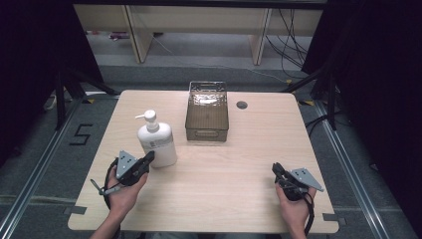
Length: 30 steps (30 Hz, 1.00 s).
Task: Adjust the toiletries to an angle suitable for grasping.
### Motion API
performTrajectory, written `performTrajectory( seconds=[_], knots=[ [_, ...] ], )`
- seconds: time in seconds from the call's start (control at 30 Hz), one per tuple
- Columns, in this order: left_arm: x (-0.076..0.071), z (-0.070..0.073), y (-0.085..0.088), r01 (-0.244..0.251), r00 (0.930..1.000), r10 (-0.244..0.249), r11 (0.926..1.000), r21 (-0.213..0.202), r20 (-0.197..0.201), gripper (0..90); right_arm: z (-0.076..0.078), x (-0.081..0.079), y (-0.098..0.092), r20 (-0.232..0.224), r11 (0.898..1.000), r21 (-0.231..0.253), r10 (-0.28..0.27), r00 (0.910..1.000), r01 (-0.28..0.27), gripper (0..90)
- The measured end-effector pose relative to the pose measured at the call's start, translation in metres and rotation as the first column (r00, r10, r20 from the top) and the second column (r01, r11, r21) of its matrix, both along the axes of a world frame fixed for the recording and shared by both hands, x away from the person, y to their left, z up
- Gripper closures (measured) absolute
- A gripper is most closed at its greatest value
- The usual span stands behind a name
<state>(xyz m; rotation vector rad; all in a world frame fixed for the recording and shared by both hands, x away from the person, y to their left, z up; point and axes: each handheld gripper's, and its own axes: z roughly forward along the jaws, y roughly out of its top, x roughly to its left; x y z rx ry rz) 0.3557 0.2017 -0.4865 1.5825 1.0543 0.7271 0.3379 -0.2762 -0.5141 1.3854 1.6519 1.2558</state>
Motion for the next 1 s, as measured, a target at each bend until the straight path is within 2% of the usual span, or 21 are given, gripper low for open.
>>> performTrajectory(
  seconds=[0.03,0.23,0.27,0.33,0.47,0.57,0.67,0.73,0.83,0.97,1.0],
  knots=[
    [-0.001,0.000,0.000,-0.005,1.0000,0.005,1.0000,0.007,-0.004,89.7,0.000,0.000,0.000,0.001,1.000,-0.001,-0.001,1.0000,0.001,82.6],
    [-0.003,0.001,0.001,-0.012,0.9998,0.012,0.9999,-0.011,0.012,89.4,0.000,0.000,0.000,-0.004,1.000,0.001,0.002,1.0000,-0.002,80.8],
    [-0.005,0.001,0.001,-0.016,0.9997,0.017,0.9997,-0.016,0.019,88.8,0.001,0.000,-0.001,-0.015,1.000,-0.016,-0.007,0.9999,0.006,80.4],
    [-0.008,0.003,0.001,-0.020,0.9994,0.020,0.9996,-0.019,0.027,85.7,0.001,0.000,-0.001,-0.015,1.000,-0.024,-0.014,0.9998,0.013,79.0],
    [-0.017,0.009,-0.001,-0.036,0.9974,0.038,0.9989,-0.029,0.062,77.2,0.001,0.000,-0.001,-0.010,1.000,-0.009,0.000,1.0000,0.000,75.9],
    [-0.023,0.016,-0.003,-0.064,0.9920,0.067,0.9974,-0.032,0.107,69.5,0.001,0.000,-0.001,-0.009,1.000,-0.012,-0.001,1.0000,0.001,74.1],
    [-0.027,0.023,-0.006,-0.088,0.9871,0.092,0.9953,-0.040,0.131,62.6,0.001,0.000,-0.002,-0.002,1.000,-0.017,0.001,1.0000,-0.001,72.9],
    [-0.028,0.028,-0.008,-0.100,0.9825,0.105,0.9941,-0.040,0.153,57.6,0.001,-0.001,-0.001,-0.005,1.000,-0.005,-0.002,1.0000,0.002,72.2],
    [-0.029,0.032,-0.011,-0.122,0.9746,0.127,0.9918,-0.038,0.184,52.0,0.001,-0.001,-0.002,0.000,1.000,-0.019,-0.006,1.0000,0.006,70.9],
    [-0.026,0.033,-0.014,-0.136,0.9730,0.142,0.9896,-0.046,0.182,47.3,0.001,-0.001,-0.002,-0.001,1.000,-0.014,-0.003,1.0000,0.003,69.4],
    [-0.025,0.034,-0.014,-0.137,0.9718,0.145,0.9891,-0.052,0.186,46.1,0.000,0.000,-0.001,0.010,1.000,-0.008,0.001,1.0000,-0.001,69.0]
  ],
)
